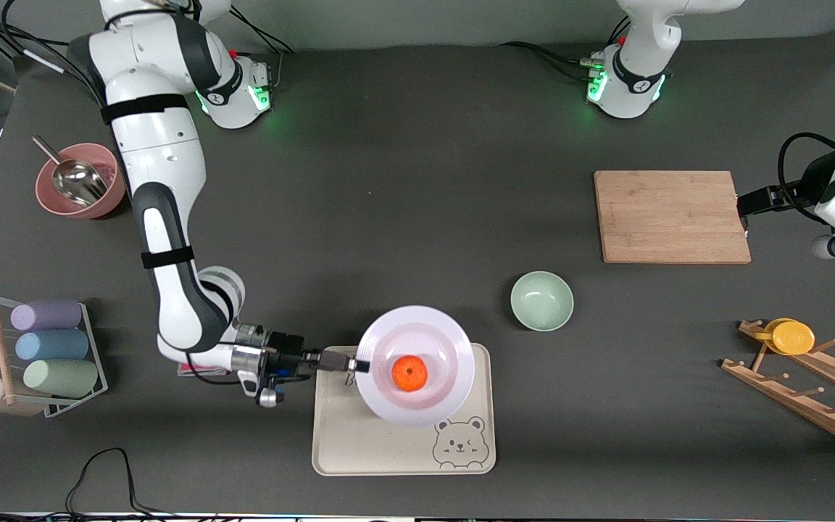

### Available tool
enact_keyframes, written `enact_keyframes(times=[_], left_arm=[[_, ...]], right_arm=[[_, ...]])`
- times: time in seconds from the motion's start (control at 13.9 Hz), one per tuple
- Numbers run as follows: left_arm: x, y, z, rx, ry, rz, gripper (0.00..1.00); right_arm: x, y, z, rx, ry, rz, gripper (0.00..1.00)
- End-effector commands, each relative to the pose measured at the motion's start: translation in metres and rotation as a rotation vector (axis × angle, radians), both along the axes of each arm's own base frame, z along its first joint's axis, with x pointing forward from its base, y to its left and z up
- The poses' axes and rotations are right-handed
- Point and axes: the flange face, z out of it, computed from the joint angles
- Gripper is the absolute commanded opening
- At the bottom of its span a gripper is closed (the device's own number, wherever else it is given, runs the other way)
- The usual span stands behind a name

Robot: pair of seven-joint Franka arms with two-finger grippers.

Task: Place orange and plate with both arms
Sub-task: 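Set the plate with the orange onto the bear tray with the right gripper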

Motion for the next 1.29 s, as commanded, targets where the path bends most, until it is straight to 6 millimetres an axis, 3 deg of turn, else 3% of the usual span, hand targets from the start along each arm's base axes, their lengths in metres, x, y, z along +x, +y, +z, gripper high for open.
enact_keyframes(times=[0.0,0.29,0.65,1.0,1.08,1.15,1.22], left_arm=[[0.002,0.001,0.005,0.013,0.008,-0.008,1.0],[0.002,0.0,0.003,0.014,0.011,-0.007,1.0],[0.002,0.001,0.001,0.013,0.017,-0.005,1.0],[0.001,0.0,0.001,0.014,0.024,-0.008,1.0],[0.001,-0.001,0.0,0.014,0.025,-0.008,1.0],[0.001,-0.002,0.0,0.014,0.023,-0.008,1.0],[0.002,-0.004,-0.001,0.015,0.023,-0.01,1.0]], right_arm=[[0.036,0.011,0.008,-0.004,0.0,0.01,0.0],[0.038,-0.001,-0.015,-0.021,0.002,-0.021,0.0],[0.029,-0.013,-0.075,-0.092,-0.047,-0.031,0.0],[0.021,-0.017,-0.099,-0.116,-0.035,-0.041,0.02],[0.021,-0.017,-0.1,-0.118,-0.034,-0.041,0.2],[0.021,-0.017,-0.101,-0.119,-0.032,-0.041,0.53],[0.02,-0.018,-0.102,-0.119,-0.029,-0.042,0.65]])
